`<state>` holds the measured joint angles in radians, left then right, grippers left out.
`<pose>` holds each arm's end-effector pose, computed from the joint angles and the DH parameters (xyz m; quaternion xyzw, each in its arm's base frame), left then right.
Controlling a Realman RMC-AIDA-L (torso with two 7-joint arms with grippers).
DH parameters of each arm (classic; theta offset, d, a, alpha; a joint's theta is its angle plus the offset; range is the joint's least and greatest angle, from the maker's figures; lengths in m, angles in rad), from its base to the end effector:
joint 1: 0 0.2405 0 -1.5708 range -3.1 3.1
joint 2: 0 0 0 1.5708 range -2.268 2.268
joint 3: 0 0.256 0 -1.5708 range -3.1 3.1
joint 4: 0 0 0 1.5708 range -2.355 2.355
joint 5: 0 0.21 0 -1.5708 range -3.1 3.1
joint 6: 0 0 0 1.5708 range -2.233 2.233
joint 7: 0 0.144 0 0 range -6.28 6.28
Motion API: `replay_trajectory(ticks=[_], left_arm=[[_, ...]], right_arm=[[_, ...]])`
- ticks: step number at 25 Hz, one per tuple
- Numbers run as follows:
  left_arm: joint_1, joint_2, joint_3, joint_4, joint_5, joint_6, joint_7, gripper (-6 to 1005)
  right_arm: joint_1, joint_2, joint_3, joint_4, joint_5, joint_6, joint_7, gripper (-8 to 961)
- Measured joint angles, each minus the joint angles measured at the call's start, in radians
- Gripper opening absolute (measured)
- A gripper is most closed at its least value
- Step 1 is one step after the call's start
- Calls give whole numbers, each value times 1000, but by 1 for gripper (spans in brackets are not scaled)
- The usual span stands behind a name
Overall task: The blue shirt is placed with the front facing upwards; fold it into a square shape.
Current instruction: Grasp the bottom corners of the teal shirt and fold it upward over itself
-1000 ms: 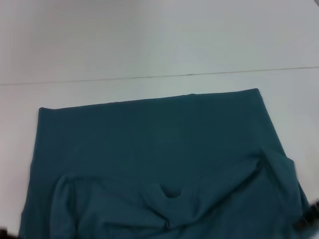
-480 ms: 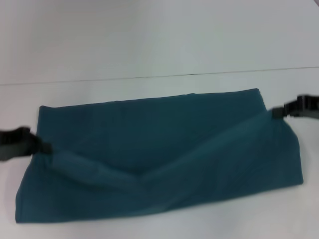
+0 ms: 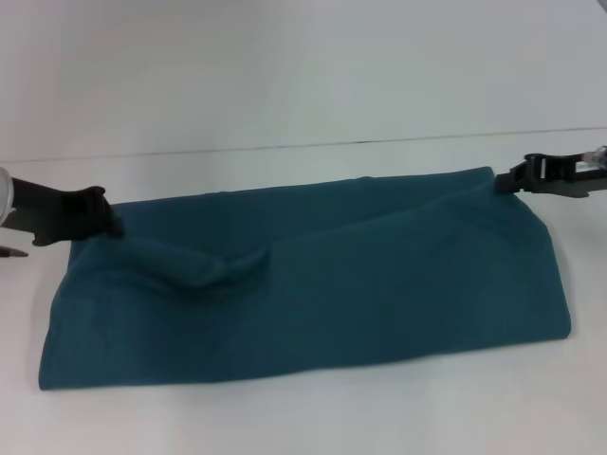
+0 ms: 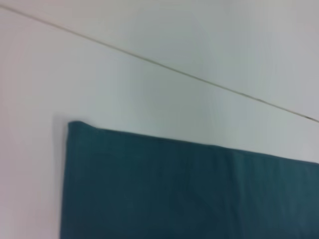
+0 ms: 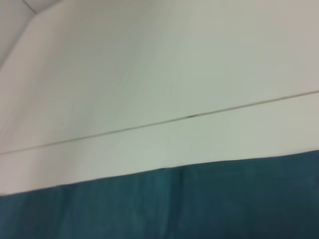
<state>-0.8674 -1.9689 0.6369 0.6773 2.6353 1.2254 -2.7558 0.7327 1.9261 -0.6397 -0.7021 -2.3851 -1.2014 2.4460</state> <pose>-0.2495 0.4400 0.0500 -0.7098 -0.6568 -0.0684 0.2453 0.2799 0.4274 0.0795 -0.7542 0.5843 0.1346 0.2676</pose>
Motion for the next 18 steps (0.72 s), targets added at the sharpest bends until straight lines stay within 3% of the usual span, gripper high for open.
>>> replay_trajectory(ticks=[18], left_arm=[[-16, -37, 9, -47, -11, -253, 22, 18]], right_arm=[[135, 37, -113, 131, -201, 334, 59, 19]])
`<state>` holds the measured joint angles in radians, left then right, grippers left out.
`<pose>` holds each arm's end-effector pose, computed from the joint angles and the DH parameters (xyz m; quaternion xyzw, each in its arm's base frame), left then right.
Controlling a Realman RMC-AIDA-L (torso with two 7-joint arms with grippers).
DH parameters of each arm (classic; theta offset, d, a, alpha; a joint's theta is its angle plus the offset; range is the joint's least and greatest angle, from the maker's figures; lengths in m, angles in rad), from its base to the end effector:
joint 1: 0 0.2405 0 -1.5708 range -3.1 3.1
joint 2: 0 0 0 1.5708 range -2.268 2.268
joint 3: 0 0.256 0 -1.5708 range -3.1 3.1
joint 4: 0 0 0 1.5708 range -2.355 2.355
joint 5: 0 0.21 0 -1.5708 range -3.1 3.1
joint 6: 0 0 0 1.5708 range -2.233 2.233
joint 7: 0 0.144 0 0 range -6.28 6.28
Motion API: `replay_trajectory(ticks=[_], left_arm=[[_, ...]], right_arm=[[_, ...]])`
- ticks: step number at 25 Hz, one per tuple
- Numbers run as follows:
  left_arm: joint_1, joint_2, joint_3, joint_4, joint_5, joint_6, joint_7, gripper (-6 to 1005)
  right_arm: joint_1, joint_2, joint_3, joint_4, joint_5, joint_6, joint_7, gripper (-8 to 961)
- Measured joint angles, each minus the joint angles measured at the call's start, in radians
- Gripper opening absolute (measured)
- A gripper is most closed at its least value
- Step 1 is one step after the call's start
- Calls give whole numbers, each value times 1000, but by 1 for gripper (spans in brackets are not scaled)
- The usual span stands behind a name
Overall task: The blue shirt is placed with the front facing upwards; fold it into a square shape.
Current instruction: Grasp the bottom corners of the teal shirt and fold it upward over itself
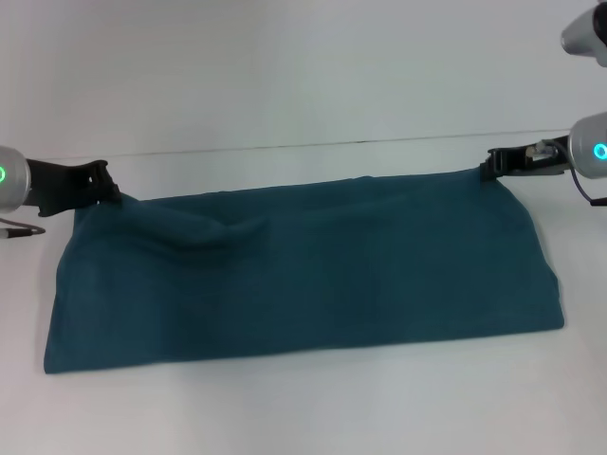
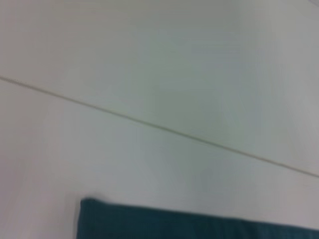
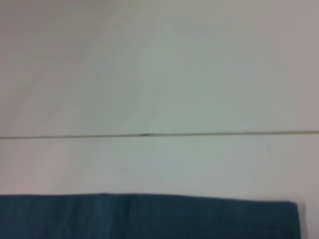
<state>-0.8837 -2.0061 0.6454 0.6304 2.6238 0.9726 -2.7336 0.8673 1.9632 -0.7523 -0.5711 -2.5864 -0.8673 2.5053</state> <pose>-0.2495 0.4618 0.0394 -0.6986 -0.6312 -0.1096 0.3185 0.2645 0.4673 0.0468 -0.7633 0.5303 0.0511 0.3654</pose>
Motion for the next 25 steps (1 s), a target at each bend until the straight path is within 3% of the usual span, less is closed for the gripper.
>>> replay_trajectory(ticks=[17, 25], left_arm=[[-69, -1, 2, -63, 5, -147, 5, 40], [-66, -3, 9, -86, 6, -195, 11, 50]], right_arm=[[65, 2, -40, 51, -56, 160, 36, 19], [69, 3, -73, 108, -56, 249, 37, 20]])
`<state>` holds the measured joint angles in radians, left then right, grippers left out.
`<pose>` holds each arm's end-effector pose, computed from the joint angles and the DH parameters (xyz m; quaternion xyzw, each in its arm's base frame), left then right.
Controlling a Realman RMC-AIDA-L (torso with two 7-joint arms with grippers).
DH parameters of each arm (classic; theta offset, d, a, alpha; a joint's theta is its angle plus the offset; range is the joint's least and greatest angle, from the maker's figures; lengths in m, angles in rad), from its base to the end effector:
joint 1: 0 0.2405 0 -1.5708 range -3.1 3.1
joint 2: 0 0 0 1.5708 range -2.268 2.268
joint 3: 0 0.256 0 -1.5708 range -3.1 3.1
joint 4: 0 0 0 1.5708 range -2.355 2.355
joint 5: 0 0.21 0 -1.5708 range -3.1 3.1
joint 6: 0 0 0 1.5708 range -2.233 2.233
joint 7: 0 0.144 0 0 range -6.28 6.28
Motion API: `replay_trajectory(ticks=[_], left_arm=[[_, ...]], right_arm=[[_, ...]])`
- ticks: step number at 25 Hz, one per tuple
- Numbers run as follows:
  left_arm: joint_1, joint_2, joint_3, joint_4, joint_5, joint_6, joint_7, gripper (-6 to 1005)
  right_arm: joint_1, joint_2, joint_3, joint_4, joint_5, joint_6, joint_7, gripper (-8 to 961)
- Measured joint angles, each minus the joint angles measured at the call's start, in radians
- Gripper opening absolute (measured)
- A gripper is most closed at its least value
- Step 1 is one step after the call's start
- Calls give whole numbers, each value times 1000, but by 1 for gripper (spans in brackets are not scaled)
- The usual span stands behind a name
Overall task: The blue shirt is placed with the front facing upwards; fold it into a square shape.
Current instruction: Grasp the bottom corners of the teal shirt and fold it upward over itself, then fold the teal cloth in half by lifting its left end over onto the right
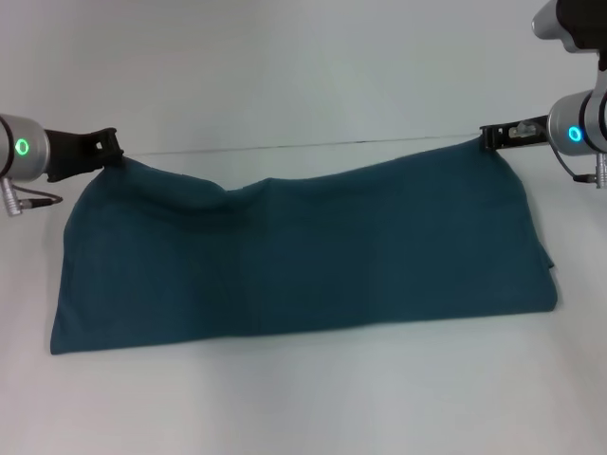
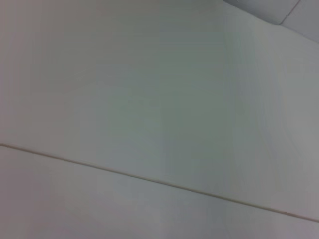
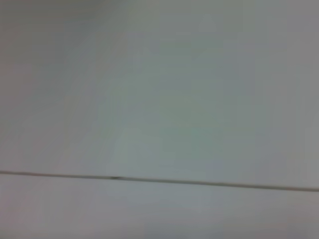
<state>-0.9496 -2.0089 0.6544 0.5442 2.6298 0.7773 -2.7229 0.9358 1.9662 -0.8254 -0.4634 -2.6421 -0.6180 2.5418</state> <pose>-0.2347 0.4858 0.0340 -0.6969 -0.6007 -0.1309 0.3692 0.2545 0.4913 0.0400 -0.7570 0.4834 0.0386 0.4380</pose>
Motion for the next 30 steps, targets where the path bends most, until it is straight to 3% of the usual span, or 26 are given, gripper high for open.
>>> replay_trajectory(ticks=[13, 20, 25, 28, 30], left_arm=[[9, -12, -1, 3, -6, -17, 1, 66], [37, -36, -10, 52, -9, -34, 6, 75], [49, -38, -56, 56, -11, -58, -8, 81], [56, -33, -72, 58, -12, -59, -9, 302], [63, -30, -74, 58, -20, -57, -9, 398]], right_arm=[[16, 7, -31, 11, 1, 52, 0, 19], [17, 12, -70, 3, 1, 43, -22, 141], [10, -12, -59, 0, 6, 41, -5, 238], [8, -30, -50, -1, 9, 34, 13, 307], [5, -37, -31, -5, 9, 14, 18, 352]])
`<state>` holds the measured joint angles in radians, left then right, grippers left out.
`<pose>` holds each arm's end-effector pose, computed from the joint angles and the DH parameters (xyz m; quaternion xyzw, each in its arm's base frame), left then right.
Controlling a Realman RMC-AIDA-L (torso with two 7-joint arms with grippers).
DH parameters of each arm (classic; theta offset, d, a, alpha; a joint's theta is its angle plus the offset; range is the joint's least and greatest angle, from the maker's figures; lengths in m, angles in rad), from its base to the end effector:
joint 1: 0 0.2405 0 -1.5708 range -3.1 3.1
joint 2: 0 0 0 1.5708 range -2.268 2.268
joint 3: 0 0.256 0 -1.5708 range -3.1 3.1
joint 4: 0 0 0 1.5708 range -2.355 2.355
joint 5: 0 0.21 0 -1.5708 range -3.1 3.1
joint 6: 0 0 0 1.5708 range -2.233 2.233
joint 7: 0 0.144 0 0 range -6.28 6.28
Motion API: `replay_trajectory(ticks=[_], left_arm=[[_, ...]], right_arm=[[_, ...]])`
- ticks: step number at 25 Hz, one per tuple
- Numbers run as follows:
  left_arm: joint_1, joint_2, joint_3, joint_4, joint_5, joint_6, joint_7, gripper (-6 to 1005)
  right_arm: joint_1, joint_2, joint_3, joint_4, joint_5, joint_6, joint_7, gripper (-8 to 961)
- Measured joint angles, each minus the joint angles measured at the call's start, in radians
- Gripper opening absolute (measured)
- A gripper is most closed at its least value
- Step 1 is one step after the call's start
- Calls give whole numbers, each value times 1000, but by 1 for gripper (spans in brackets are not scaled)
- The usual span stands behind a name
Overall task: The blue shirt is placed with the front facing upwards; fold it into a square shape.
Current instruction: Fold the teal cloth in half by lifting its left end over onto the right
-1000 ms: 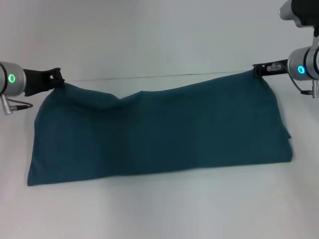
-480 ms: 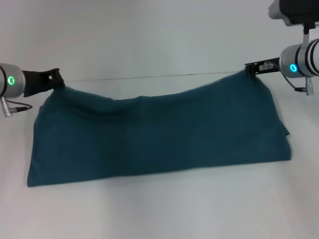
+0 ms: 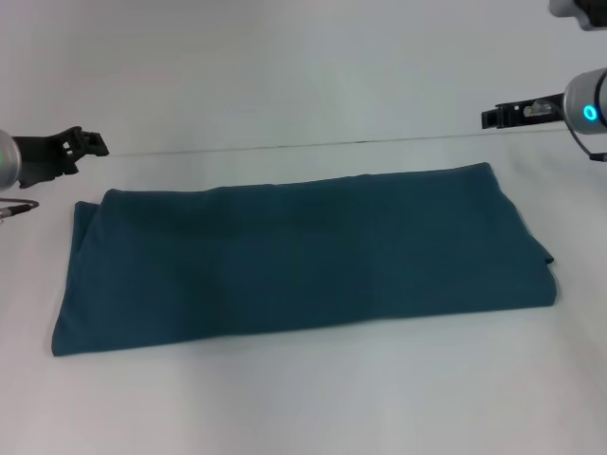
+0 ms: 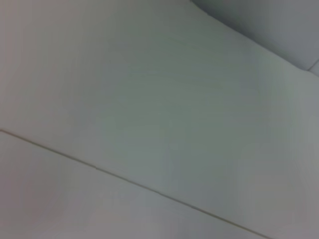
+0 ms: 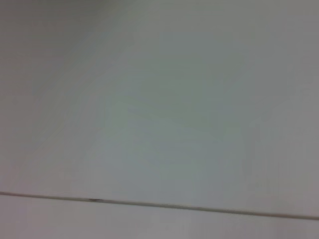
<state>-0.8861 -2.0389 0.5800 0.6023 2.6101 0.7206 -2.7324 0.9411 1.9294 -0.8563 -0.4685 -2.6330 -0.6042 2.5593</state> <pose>-0.2590 0.4786 0.0464 -0.6466 -0.6262 -0.1766 0.3982 0.2531 0.5002 0.0602 -0.7521 0.4714 0.0399 0.4589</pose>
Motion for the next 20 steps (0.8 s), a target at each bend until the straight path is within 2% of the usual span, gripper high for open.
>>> replay_trajectory(ticks=[4, 6, 9, 12, 15, 17, 20], left_arm=[[28, 1, 1, 28, -36, 38, 4, 562], [61, -10, 5, 79, -75, 88, 12, 605], [143, -44, 11, 207, -214, 206, 59, 670], [208, -59, 11, 264, -333, 287, 101, 734], [274, -54, 11, 248, -450, 364, 137, 790], [310, -48, 7, 200, -502, 389, 155, 816], [363, -47, 4, 120, -584, 394, 187, 842]], right_arm=[[-29, 2, 47, -76, 13, -111, -8, 443], [-77, 24, 54, -182, 65, -231, -33, 516], [-173, 63, 54, -347, 212, -404, -89, 625], [-271, 83, 54, -433, 414, -568, -143, 707], [-374, 86, 65, -401, 676, -722, -236, 777], [-426, 86, 80, -343, 816, -790, -308, 774], [-478, 77, 108, -249, 935, -865, -376, 773]])
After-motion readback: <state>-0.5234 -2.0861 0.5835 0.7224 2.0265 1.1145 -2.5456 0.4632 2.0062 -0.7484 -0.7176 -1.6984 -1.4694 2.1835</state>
